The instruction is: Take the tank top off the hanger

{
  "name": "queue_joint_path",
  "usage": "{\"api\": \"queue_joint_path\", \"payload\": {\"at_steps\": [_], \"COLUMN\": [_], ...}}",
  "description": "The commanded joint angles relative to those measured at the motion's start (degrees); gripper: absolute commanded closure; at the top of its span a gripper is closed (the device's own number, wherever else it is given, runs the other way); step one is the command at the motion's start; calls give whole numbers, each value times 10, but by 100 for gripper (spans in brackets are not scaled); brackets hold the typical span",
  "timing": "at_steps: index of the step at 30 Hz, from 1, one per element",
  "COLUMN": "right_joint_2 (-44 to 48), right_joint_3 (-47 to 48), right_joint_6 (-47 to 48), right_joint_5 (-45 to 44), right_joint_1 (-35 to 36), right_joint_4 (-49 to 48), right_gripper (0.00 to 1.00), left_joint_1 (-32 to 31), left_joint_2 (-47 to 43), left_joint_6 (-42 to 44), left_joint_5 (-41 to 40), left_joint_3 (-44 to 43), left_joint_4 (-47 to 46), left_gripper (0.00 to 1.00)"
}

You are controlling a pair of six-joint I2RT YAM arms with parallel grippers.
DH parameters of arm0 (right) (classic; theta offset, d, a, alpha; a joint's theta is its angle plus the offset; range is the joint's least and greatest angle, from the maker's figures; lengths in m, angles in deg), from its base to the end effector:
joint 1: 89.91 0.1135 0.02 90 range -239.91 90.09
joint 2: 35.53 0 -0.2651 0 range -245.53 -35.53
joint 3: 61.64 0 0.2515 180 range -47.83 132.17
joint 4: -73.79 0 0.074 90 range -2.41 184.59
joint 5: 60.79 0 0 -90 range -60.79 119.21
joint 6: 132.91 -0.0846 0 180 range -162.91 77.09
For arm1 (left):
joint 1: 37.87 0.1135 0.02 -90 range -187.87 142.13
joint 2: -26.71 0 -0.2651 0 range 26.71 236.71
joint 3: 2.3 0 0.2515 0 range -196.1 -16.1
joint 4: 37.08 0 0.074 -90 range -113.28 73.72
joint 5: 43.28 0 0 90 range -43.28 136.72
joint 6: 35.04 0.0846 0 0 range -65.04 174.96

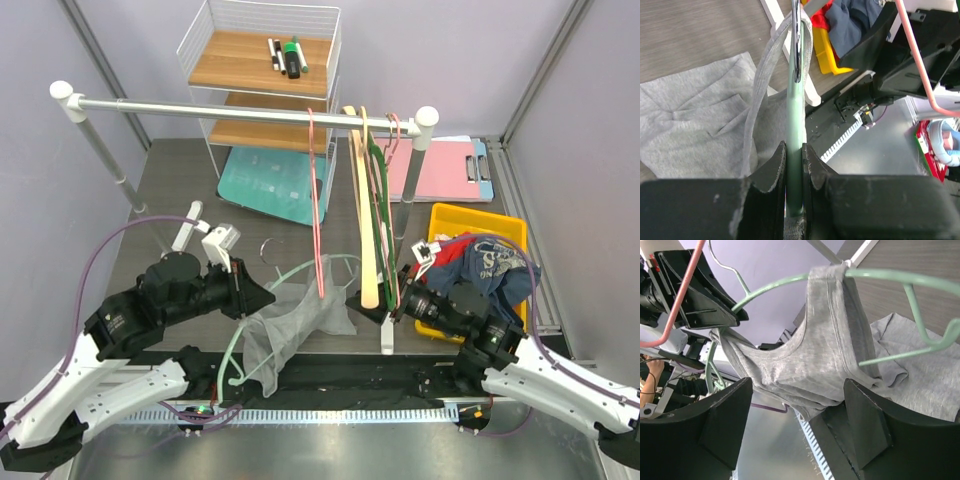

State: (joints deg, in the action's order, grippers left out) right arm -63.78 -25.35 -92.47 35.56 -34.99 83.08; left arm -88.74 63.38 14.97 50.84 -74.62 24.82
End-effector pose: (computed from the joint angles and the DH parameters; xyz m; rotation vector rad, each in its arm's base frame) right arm 0.1036 0.1638 0.2707 -0.1826 1.8020 1.4604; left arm 0.0923 -0.1231 0.3484 0.2575 2.1852 -1.0300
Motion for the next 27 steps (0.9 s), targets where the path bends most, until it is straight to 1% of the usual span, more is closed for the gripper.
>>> {"api": "queue_joint_path", "payload": {"at_steps": [1, 3, 4, 7, 10, 13, 15, 17, 18, 20, 22, 23, 25, 26, 27], "right_joint_2": [-31, -64, -102, -164, -201, -212, -211, -198, -195, -185, -184, -185, -189, -188, -184], "right_joint_3": [33, 52, 60, 85, 97, 97, 93, 87, 85, 81, 79, 78, 78, 78, 77], "right_joint_6": [22, 26, 32, 38, 35, 28, 26, 24, 24, 22, 21, 22, 21, 20, 20], "right_joint_5": [-38, -28, -25, -19, -9, -6, -11, -19, -21, -31, -33, -33, -34, -39, -41], "right_joint_1": [3, 3, 3, 3, 3, 3, 3, 3, 3, 3, 4, 3, 3, 3, 3], "right_joint_4": [-3, -34, -44, -80, -117, -141, -140, -137, -136, -131, -132, -130, -127, -123, -122], "right_gripper": [26, 28, 30, 33, 38, 42, 46, 49, 56, 65, 67, 72, 78, 84, 87], "left_joint_1": [1, 1, 1, 1, 1, 1, 1, 1, 1, 1, 2, 1, 1, 1, 1], "left_joint_2": [3, -3, -5, -5, -4, -2, -2, -2, 0, -1, -1, -1, -1, -2, -2], "left_joint_6": [12, 11, 12, 8, 7, 11, 14, 13, 12, 11, 9, 9, 8, 7, 6], "left_joint_5": [43, 48, 48, 69, 81, 78, 80, 80, 83, 86, 94, 96, 96, 96, 97], "left_joint_3": [-19, -18, -18, -18, -16, -19, -18, -16, -13, -12, -9, -9, -12, -12, -14], "left_joint_4": [-29, -28, -28, -28, -30, -20, -21, -24, -25, -29, -34, -35, -35, -34, -35], "left_gripper": [100, 100, 100, 100, 100, 100, 100, 100, 100, 100, 100, 100, 100, 100, 100]}}
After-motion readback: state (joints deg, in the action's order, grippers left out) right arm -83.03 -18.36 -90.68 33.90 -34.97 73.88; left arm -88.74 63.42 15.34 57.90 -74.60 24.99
